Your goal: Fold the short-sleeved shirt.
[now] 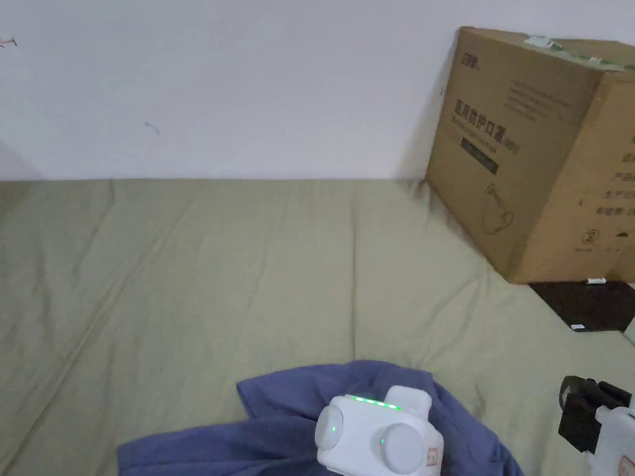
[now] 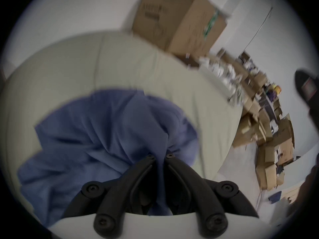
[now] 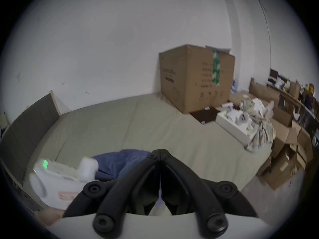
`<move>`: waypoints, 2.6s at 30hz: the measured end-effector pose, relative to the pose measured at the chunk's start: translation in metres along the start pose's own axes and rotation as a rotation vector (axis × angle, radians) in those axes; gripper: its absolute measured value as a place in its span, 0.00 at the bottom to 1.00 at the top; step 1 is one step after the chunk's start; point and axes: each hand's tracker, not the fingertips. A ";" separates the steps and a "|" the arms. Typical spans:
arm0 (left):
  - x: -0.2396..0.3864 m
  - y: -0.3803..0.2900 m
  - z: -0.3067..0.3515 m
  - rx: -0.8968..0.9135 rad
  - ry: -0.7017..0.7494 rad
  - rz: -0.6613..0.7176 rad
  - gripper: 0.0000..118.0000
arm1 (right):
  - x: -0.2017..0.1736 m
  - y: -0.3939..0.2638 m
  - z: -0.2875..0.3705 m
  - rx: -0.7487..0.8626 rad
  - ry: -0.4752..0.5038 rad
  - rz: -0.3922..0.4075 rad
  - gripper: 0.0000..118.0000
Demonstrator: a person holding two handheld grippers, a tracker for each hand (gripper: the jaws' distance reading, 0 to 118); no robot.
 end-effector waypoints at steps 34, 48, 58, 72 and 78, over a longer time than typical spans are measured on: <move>-0.284 -0.043 0.175 0.157 0.345 0.574 0.85 | -0.093 -0.056 -0.060 -0.212 0.247 0.132 0.00; -0.285 -0.051 0.115 0.100 0.464 0.580 0.04 | -0.067 -0.055 -0.104 -0.286 0.235 0.140 0.00; -0.239 -0.044 0.184 0.280 0.451 0.430 0.03 | -0.113 0.023 -0.225 -0.407 0.485 0.337 0.47; -0.239 -0.049 0.187 0.266 0.486 0.421 0.03 | -0.188 -0.001 -0.364 -0.824 0.421 0.668 0.45; -0.237 -0.048 0.198 0.280 0.519 0.426 0.03 | -0.187 0.001 -0.343 -0.810 0.372 0.714 0.03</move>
